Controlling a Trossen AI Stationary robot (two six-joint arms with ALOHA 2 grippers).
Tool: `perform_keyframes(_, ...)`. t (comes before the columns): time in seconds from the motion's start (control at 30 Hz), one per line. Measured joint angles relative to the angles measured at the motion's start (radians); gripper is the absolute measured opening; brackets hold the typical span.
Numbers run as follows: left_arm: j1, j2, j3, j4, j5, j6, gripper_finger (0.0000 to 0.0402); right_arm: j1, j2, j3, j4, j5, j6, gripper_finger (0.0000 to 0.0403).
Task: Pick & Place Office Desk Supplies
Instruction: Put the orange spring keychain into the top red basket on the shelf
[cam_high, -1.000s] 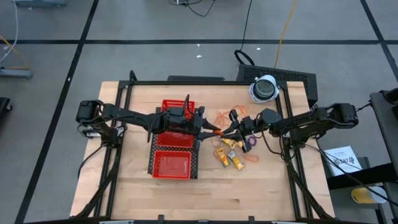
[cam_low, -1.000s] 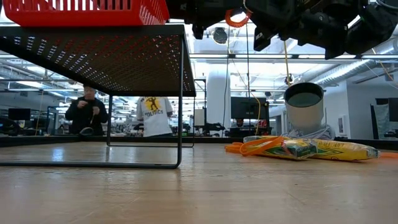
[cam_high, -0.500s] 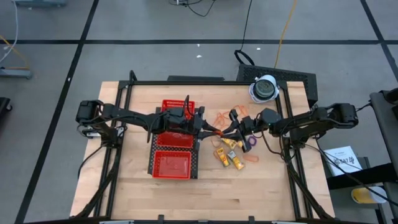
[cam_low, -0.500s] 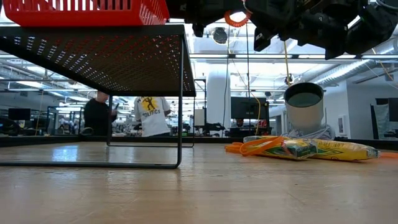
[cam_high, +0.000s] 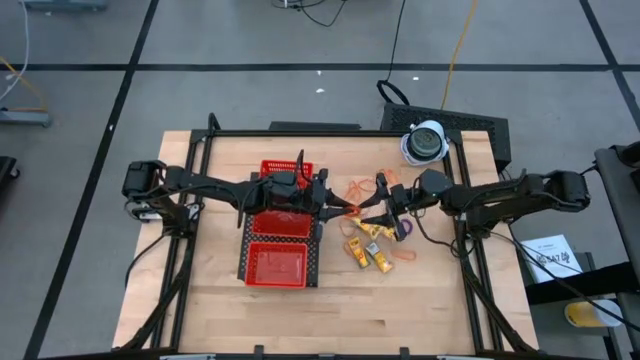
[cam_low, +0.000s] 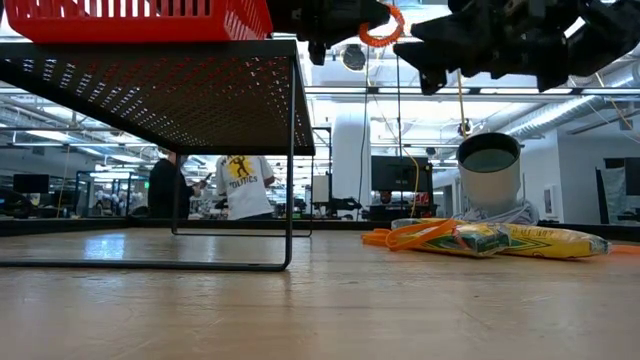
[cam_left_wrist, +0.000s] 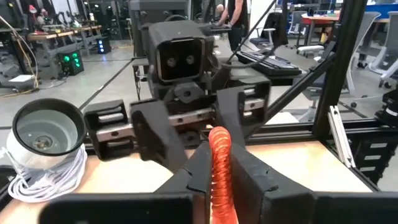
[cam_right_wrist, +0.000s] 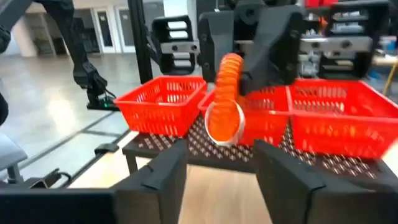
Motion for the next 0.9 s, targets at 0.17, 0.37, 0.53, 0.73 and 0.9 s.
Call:
perform_keyframes(0.17,0.005,-0.065,0.000,-0.092,-0.006,0.031,0.0028,-0.034,-0.107,0.000,-0.164,0.001,0.009,0.0200)
perform_keyframes(0.37,0.009,-0.220,0.000,-0.310,-0.200,0.092,0.0066,-0.058,-0.192,0.000,-0.314,0.003,0.026,0.0202)
perform_keyframes(0.53,0.009,-0.337,0.000,-0.530,-0.367,0.089,0.0053,-0.061,-0.204,0.000,-0.327,0.003,0.022,0.0194)
perform_keyframes(0.73,0.009,-0.393,-0.007,-0.717,-0.500,0.014,0.0040,-0.061,-0.197,0.000,-0.331,0.005,0.009,0.0188)
perform_keyframes(0.9,0.019,-0.387,-0.041,-0.754,-0.563,-0.028,0.0060,-0.061,-0.197,0.000,-0.330,0.030,-0.001,0.0189)
